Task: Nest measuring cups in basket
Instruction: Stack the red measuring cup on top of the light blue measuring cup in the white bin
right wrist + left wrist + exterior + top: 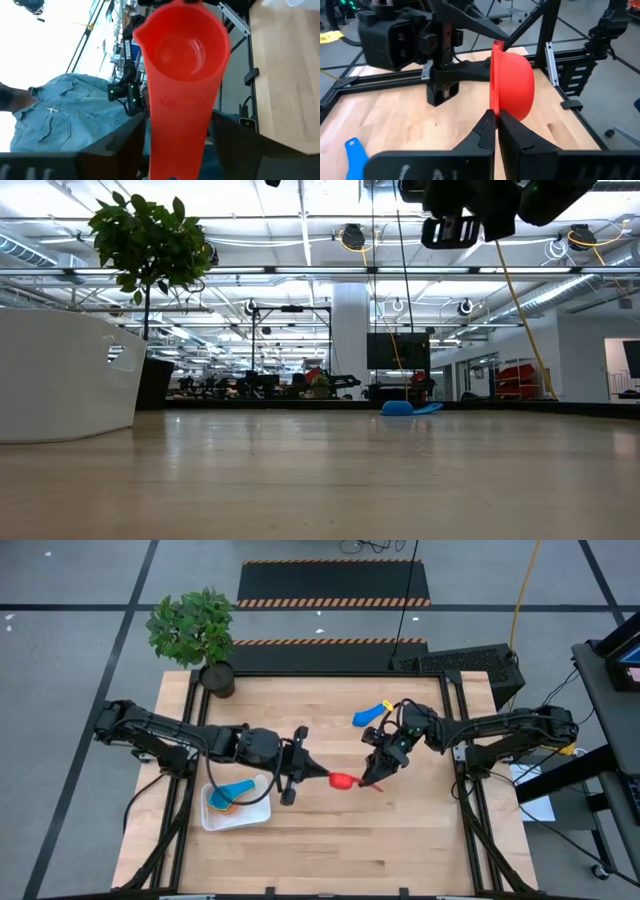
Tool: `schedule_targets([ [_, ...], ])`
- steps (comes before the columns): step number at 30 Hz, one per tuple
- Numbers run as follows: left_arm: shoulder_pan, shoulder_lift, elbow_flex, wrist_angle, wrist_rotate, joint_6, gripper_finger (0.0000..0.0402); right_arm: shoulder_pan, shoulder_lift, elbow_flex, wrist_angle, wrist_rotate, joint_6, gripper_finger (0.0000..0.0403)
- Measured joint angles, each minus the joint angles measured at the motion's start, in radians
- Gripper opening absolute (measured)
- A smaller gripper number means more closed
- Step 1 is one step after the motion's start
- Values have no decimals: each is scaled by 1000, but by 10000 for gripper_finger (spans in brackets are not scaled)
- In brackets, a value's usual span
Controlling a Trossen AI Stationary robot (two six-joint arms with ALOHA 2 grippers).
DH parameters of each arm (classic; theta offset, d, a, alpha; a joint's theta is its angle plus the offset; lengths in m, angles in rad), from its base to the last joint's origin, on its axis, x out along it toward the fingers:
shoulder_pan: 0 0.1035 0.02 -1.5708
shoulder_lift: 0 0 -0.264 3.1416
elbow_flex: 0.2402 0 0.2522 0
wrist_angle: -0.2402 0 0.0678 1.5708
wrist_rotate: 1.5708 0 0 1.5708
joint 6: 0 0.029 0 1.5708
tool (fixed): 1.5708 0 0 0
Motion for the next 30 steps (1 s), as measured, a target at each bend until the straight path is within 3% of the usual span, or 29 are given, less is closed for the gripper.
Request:
schedule_targets([
  [5, 0, -23, -2, -16, -3, -31, 5, -31, -4, 0, -1, 1, 32, 236],
  [14, 9, -204, -1, -170, -154, -44, 3, -115, -101, 1, -50, 63, 48, 235],
  [22, 9, -377, -1, -216, -276, -34, 2, -165, -161, 1, -145, 262, -21, 235],
  [25, -7, -428, -1, -217, -333, 30, 2, -161, -163, 1, -140, 382, -4, 235],
  [30, -66, -481, -1, -215, -452, 135, 3, -156, -163, 1, -116, 449, 15, 235],
])
